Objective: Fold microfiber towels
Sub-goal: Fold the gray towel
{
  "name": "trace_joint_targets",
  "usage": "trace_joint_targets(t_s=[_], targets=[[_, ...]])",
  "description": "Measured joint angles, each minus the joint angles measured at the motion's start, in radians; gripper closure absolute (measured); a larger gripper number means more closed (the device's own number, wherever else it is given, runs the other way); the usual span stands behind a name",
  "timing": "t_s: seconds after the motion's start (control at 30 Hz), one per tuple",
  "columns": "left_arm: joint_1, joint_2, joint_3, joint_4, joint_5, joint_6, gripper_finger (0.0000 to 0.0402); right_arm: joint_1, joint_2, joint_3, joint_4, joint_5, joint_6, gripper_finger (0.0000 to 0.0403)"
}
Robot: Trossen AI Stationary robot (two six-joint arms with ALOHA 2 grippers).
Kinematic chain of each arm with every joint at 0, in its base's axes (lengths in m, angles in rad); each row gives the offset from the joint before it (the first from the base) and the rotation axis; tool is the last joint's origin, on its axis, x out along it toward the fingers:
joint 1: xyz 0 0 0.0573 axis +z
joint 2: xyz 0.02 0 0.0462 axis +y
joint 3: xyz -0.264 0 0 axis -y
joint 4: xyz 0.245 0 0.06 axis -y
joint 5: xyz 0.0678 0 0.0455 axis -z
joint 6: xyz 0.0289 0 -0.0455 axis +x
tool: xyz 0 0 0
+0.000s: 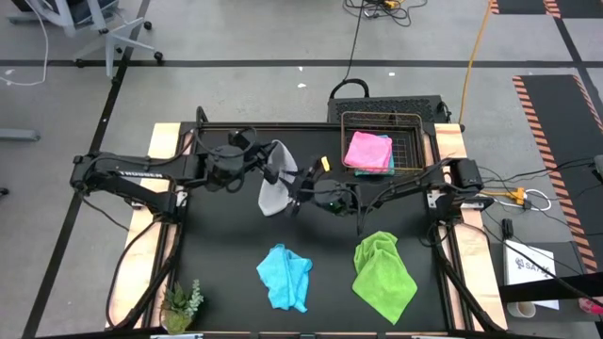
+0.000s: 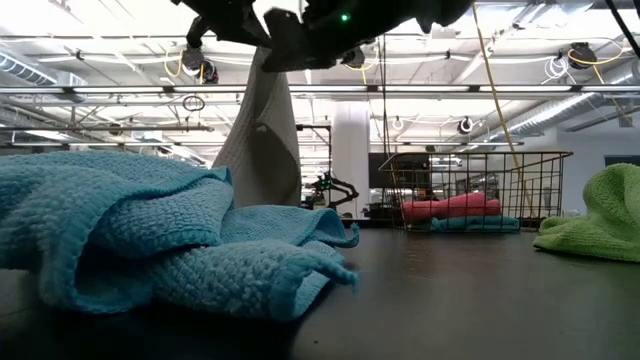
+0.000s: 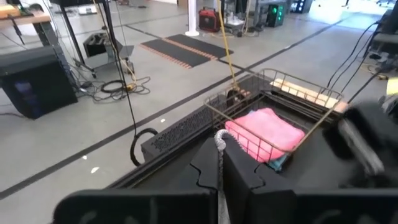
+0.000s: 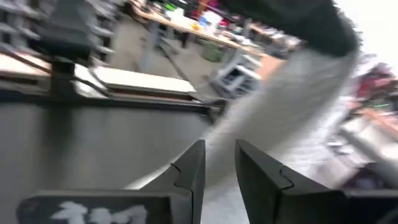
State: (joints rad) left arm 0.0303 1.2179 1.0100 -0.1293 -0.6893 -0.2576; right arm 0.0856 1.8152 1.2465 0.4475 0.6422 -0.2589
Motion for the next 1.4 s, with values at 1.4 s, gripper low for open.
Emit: trace_joint_targets(t_s=[1.4], targets=[[-0.045,0.0,0.0,0.0,0.044,0.017,0.0397,0.006,-0.041,0.001,-0.048,0.133,-0.178,0.0328]])
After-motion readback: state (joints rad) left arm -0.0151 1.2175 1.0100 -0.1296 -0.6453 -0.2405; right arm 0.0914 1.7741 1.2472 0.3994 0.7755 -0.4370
